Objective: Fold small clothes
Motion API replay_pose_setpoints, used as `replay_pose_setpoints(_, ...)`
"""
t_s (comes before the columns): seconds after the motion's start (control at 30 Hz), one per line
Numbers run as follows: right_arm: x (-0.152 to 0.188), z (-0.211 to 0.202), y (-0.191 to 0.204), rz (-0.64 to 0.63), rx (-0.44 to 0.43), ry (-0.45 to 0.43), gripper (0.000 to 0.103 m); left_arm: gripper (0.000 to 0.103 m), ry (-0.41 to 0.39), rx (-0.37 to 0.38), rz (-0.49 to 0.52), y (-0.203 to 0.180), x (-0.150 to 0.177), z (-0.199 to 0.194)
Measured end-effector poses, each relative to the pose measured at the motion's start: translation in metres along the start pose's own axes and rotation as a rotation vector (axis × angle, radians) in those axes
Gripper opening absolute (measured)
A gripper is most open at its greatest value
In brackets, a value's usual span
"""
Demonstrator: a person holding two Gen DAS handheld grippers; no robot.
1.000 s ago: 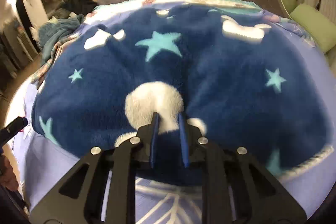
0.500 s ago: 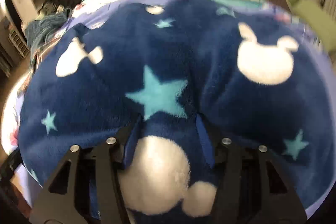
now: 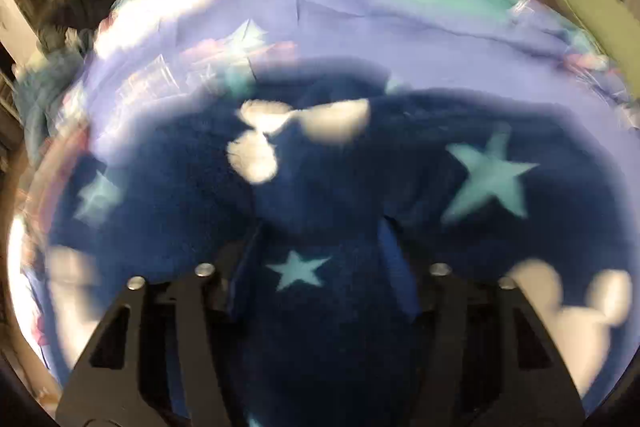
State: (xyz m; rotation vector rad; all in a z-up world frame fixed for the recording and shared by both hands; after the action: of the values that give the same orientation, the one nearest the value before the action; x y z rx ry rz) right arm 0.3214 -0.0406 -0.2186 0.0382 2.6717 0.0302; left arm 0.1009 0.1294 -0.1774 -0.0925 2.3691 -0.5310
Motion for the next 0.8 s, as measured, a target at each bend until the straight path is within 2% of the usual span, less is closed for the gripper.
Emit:
replay_pose_setpoints(0.03, 0.002, -0.004, 0.005, -0.03, 0.055, -0.012, 0.063, 0.069, -0.001, -0.001, 0.005, 0.0, 0.0, 0.0)
replay_pose_setpoints(0.1, 0.002, -0.008, 0.011, -0.092, 0.096, -0.035, 0.062, 0.069, 0.002, 0.013, -0.001, 0.001, 0.0, 0.0)
replay_pose_setpoints(0.17, 0.002, -0.022, 0.007, -0.066, 0.05, -0.057, 0.062, 0.069, -0.002, 0.026, -0.011, 0.002, 0.0, -0.001)
replay_pose_setpoints(0.23, 0.0, -0.052, -0.002, -0.003, -0.003, -0.141, 0.063, 0.069, -0.007, 0.037, -0.019, 0.003, 0.0, -0.003)
replay_pose_setpoints(0.3, 0.01, -0.089, 0.004, -0.04, -0.059, -0.231, 0.067, 0.069, -0.018, 0.048, -0.021, 0.005, -0.001, -0.007)
replay_pose_setpoints(0.4, 0.051, -0.137, 0.042, -0.268, -0.122, -0.319, 0.074, 0.069, -0.058, 0.047, -0.018, 0.009, -0.009, -0.018)
replay_pose_setpoints(0.47, 0.098, -0.161, 0.076, -0.461, -0.157, -0.349, 0.079, 0.069, -0.081, 0.037, -0.022, 0.013, -0.013, -0.024)
replay_pose_setpoints(0.53, 0.148, -0.173, 0.106, -0.622, -0.188, -0.348, 0.08, 0.069, -0.091, 0.032, -0.03, 0.015, -0.016, -0.028)
replay_pose_setpoints(0.67, 0.218, -0.172, 0.143, -0.787, -0.195, -0.334, 0.08, 0.069, -0.112, 0.021, -0.019, 0.017, -0.017, -0.039)
replay_pose_setpoints(0.8, 0.241, -0.163, 0.165, -0.888, -0.142, -0.365, 0.08, 0.07, -0.118, 0.016, -0.021, 0.02, -0.015, -0.046)
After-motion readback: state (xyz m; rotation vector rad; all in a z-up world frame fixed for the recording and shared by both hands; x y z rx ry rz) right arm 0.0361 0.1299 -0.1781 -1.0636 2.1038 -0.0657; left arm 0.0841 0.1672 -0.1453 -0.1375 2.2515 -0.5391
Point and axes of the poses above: each gripper's, at about its wrist camera, not at the fingertips, and z roughly the way its jaws point, y to its left, x to its underside, the point moved 9 cm from there along z, roughly the way its jaws point, and after that the axes turned 1 degree about z, right-handed, at the moved point
